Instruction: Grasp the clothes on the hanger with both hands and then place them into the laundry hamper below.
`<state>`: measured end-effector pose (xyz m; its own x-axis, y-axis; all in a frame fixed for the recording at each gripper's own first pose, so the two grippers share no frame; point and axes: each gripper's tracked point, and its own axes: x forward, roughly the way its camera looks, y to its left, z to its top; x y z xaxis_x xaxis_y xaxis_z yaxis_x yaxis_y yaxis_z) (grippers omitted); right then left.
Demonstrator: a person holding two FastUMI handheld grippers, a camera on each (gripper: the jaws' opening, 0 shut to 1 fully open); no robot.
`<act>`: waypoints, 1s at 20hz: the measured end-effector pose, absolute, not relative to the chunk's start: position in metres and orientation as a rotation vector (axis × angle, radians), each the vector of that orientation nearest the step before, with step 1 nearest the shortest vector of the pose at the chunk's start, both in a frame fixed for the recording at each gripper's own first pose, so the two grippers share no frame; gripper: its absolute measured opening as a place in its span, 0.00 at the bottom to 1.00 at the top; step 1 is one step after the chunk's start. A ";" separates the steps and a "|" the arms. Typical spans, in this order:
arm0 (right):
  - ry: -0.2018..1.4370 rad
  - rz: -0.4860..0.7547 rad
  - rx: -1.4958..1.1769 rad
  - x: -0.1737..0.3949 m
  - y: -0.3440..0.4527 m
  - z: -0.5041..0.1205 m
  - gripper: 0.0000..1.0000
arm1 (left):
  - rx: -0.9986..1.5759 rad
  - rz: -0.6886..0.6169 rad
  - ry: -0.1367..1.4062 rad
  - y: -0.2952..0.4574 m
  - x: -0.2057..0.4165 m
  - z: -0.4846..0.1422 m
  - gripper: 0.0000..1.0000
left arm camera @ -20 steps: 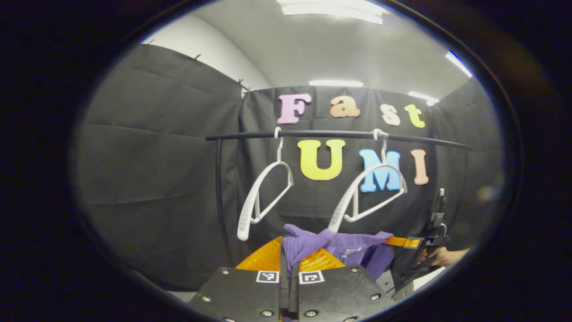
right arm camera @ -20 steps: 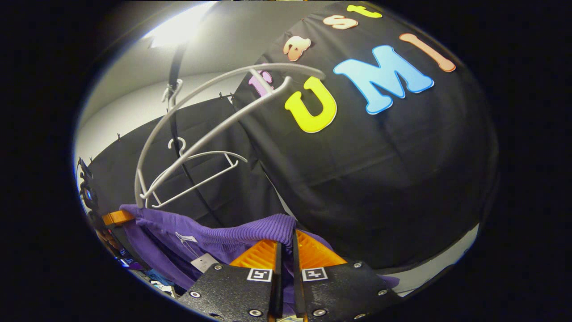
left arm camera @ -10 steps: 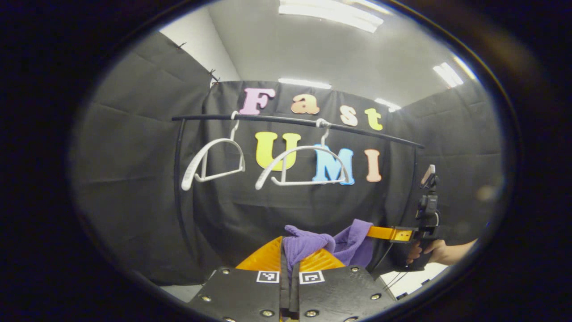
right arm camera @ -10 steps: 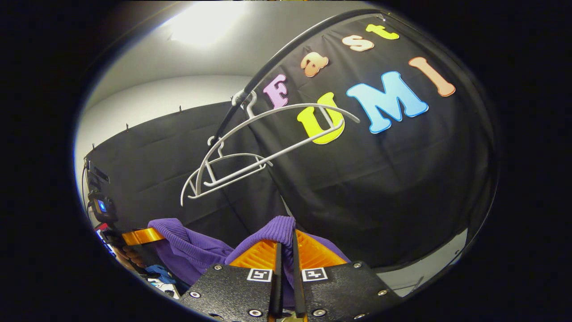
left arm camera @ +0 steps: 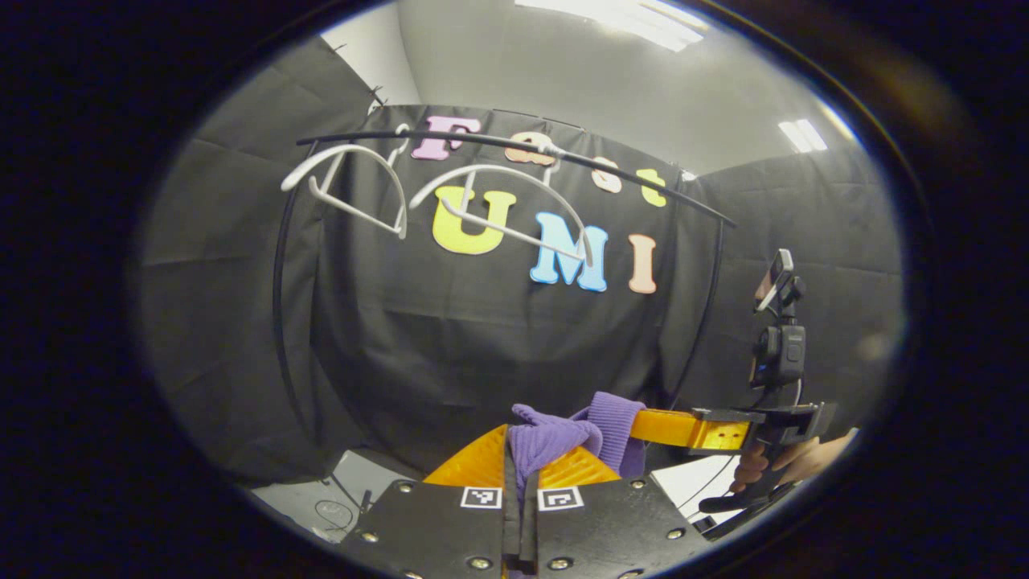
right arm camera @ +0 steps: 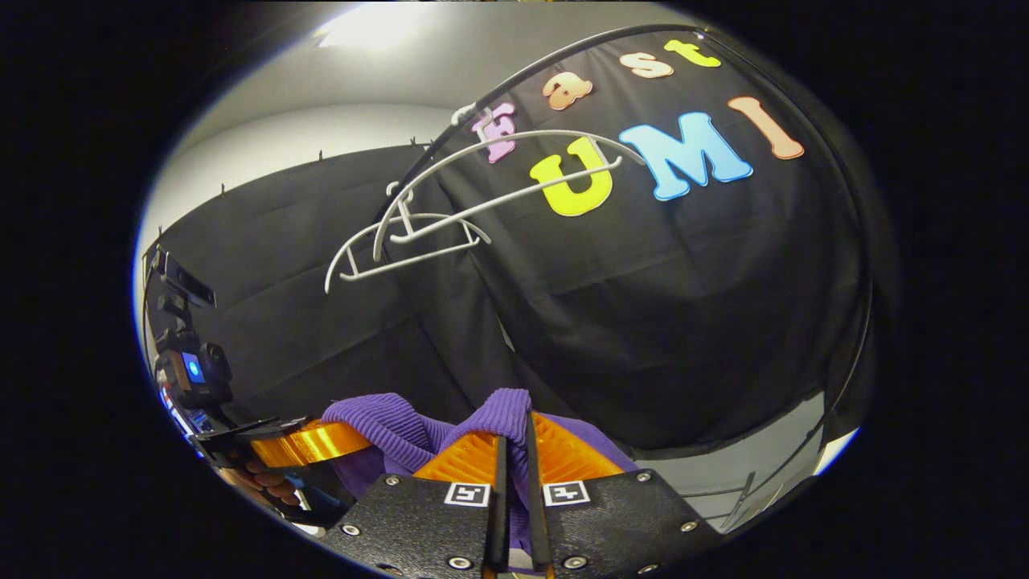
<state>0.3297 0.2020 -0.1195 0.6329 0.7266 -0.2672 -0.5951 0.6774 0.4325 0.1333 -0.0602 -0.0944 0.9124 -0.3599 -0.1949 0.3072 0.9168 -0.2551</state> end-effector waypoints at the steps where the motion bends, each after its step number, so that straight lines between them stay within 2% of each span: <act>1: 0.458 0.760 0.283 0.328 0.198 -0.129 0.10 | -0.219 -0.345 0.263 -0.062 0.126 -0.107 0.01; 6: 0.542 0.713 0.146 0.309 0.179 -0.166 0.10 | -0.189 -0.319 0.391 -0.069 0.116 -0.179 0.01; 12: 0.672 0.616 -0.015 0.293 0.151 -0.215 0.11 | -0.188 -0.213 0.575 -0.059 0.117 -0.272 0.01; 14: 0.715 0.582 -0.062 0.288 0.140 -0.235 0.10 | -0.175 -0.185 0.632 -0.057 0.111 -0.306 0.06; 15: 0.739 0.565 -0.080 0.285 0.137 -0.245 0.10 | -0.166 -0.175 0.657 -0.055 0.107 -0.319 0.01; 20: 0.852 0.518 -0.140 0.267 0.132 -0.309 0.11 | -0.133 -0.156 0.788 -0.056 0.084 -0.382 0.02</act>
